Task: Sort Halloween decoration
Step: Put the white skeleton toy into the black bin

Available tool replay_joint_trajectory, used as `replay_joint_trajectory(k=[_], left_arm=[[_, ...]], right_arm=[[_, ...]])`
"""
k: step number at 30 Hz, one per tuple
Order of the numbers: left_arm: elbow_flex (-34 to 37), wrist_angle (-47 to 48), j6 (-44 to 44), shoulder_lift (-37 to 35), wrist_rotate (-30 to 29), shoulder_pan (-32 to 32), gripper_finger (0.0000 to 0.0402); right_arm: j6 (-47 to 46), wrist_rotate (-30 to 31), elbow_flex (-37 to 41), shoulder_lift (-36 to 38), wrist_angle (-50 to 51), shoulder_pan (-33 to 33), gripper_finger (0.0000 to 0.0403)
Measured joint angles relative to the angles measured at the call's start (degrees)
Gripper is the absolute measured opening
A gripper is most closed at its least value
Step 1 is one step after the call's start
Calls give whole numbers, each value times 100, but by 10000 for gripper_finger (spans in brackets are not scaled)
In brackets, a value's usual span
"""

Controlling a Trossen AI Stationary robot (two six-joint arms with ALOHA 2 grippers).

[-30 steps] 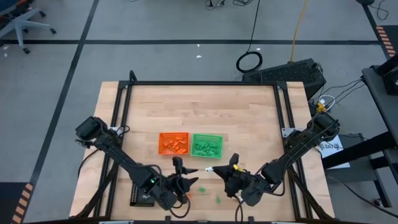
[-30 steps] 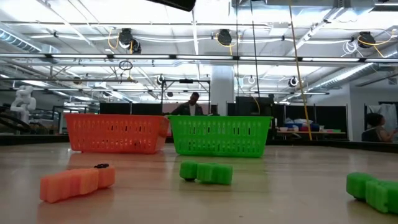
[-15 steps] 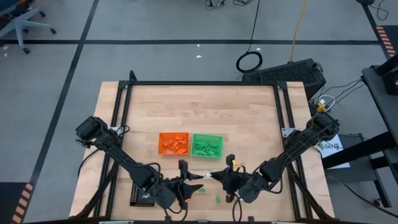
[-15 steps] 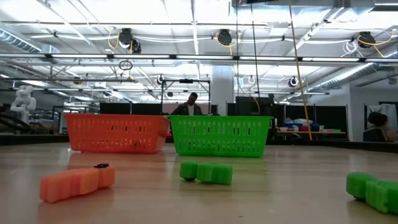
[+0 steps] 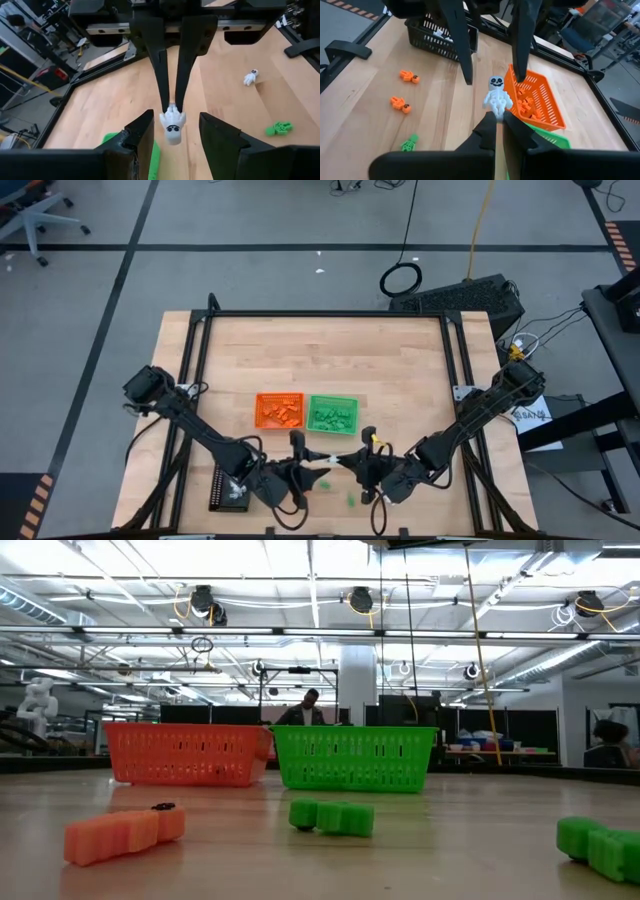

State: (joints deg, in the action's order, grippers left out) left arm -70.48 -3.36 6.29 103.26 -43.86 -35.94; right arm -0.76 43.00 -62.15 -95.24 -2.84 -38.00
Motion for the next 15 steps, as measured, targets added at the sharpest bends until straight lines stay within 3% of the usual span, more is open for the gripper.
replay_joint_trajectory(k=[15], left_arm=[[0,536,-707,0,58,179,155]], right_arm=[[296,17,0,0,-263,22,0]])
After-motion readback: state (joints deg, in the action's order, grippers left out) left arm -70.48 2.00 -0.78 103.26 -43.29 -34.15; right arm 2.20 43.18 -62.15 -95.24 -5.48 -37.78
